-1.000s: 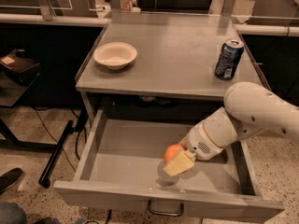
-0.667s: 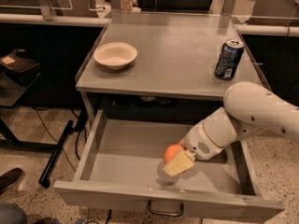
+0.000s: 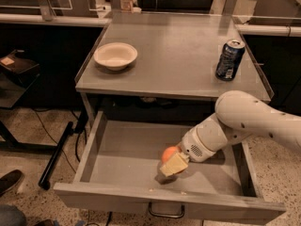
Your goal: Place orange into top drawer
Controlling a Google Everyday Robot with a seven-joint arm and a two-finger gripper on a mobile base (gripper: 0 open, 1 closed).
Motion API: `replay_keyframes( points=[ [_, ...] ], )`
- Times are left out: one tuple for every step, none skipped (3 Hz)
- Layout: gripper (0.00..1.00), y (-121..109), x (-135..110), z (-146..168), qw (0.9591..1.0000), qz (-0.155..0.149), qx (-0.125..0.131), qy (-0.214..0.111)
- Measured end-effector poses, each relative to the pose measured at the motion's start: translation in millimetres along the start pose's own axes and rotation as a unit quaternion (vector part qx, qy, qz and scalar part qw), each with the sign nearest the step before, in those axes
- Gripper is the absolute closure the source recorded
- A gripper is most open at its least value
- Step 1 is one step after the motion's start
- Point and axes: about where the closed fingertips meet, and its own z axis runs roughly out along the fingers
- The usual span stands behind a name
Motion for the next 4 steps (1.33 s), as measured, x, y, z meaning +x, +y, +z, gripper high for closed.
replay_keyframes(
  points=[
    [1.0,-14,-2,17,0.9999,0.008,0.008,0.002],
    [1.0,-24,-7,35,0.9999,0.009,0.011,0.005],
    [1.0,-30,-9,53,0.9999,0.01,0.007,0.006],
    [1.0,-34,-10,66,0.9999,0.01,0.0,0.004]
  ],
)
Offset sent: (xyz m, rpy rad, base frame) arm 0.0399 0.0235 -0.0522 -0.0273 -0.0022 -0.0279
